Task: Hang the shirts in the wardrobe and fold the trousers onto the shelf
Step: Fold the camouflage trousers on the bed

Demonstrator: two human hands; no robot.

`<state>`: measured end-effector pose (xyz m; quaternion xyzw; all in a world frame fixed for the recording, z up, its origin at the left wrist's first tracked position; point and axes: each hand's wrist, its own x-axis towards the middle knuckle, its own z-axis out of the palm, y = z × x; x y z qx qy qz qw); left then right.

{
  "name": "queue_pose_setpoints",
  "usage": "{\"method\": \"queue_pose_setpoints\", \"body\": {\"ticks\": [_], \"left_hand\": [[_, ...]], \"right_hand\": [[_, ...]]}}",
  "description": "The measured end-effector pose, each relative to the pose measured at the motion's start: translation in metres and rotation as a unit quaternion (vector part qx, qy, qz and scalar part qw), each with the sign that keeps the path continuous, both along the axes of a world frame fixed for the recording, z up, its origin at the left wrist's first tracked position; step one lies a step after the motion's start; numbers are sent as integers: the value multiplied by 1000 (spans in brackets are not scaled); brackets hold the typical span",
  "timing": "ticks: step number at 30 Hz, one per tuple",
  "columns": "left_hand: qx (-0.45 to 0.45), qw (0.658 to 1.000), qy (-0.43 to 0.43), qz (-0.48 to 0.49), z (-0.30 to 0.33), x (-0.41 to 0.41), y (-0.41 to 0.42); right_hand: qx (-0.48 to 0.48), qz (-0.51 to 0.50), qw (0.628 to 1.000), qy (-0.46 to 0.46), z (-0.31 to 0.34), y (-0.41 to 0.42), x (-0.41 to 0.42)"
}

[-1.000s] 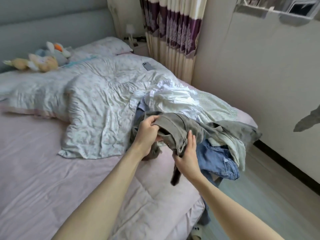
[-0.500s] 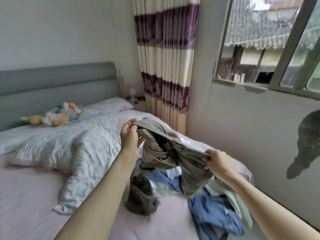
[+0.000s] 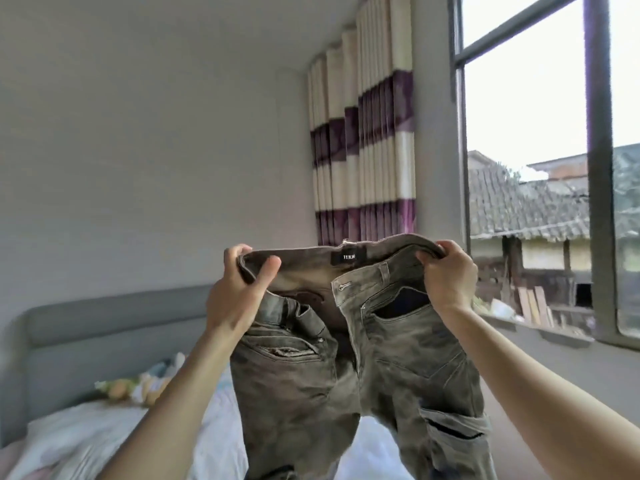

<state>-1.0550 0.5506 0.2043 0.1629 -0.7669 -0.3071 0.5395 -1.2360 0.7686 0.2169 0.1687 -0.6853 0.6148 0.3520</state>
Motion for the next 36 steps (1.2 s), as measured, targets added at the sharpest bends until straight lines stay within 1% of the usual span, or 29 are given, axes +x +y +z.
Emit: {"method": "queue_pose_setpoints", "body": {"ticks": [3, 5, 7, 8, 9, 10, 11, 13, 14, 15, 16, 17, 18, 19, 20, 21, 22, 23, 25, 27, 29, 31, 33, 35, 36], "left_hand": [[-72, 996, -19, 51, 29, 21, -7], [-73, 997, -19, 25, 42, 32, -14], [-73, 997, 0, -34, 53, 44, -25], [-75, 996, 4, -46, 57, 49, -31], [-79, 996, 5, -36, 61, 55, -35], [-82, 997, 10, -9, 65, 61, -40], [-85, 996, 21, 28, 69, 65, -43], [-83, 991, 53, 93, 78, 78, -47], [-70, 990, 74, 98, 82, 84, -48], [-49, 990, 105, 85, 84, 91, -50], [-10, 989, 132, 59, 86, 100, -52], [42, 988, 145, 17, 88, 110, -53], [98, 985, 136, -35, 88, 122, -53], [136, 982, 108, -75, 86, 131, -54], [162, 981, 68, -88, 81, 138, -58], [170, 981, 25, -84, 76, 139, -61], [169, 984, -18, -61, 66, 139, -62], [157, 986, -52, -31, 56, 137, -63], [112, 990, -83, 4, 33, 132, -65], [68, 989, -133, 7, 12, 128, -64], [3, 979, -201, 34, -8, 126, -64], [-104, 954, -265, 93, -29, 124, -64], [-177, 913, -338, 146, -50, 120, -61], [-227, 860, -404, 216, -71, 114, -63], [-268, 822, -436, 250, -81, 109, -63]], "right_hand": [[-52, 29, 998, 25, 50, -18, 14], [-99, 49, 993, 35, 74, -30, 24], [-152, 75, 985, 37, 92, -45, 32], [-173, 86, 981, 34, 99, -53, 35], [-178, 94, 979, 32, 105, -58, 37], [-163, 97, 981, 33, 110, -62, 39], [-127, 95, 987, 36, 113, -64, 40], [-16, 74, 996, 39, 116, -70, 40], [29, 64, 997, 46, 114, -71, 38], [47, 71, 995, 61, 111, -74, 35], [43, 95, 991, 82, 106, -77, 33], [26, 132, 985, 105, 101, -80, 32], [7, 171, 978, 119, 96, -82, 32], [3, 205, 972, 119, 92, -85, 31], [24, 230, 968, 102, 86, -90, 30], [62, 239, 966, 79, 81, -94, 29], [105, 239, 964, 53, 72, -100, 27], [137, 233, 962, 34, 64, -105, 26], [167, 223, 960, 3, 46, -116, 24], [168, 218, 961, -36, 26, -124, 21], [163, 220, 960, -61, 11, -128, 20], [145, 229, 960, -74, -3, -129, 18], [137, 233, 960, -70, -16, -128, 17], [134, 244, 959, -54, -25, -128, 20], [133, 251, 958, -44, -28, -129, 23]]}}
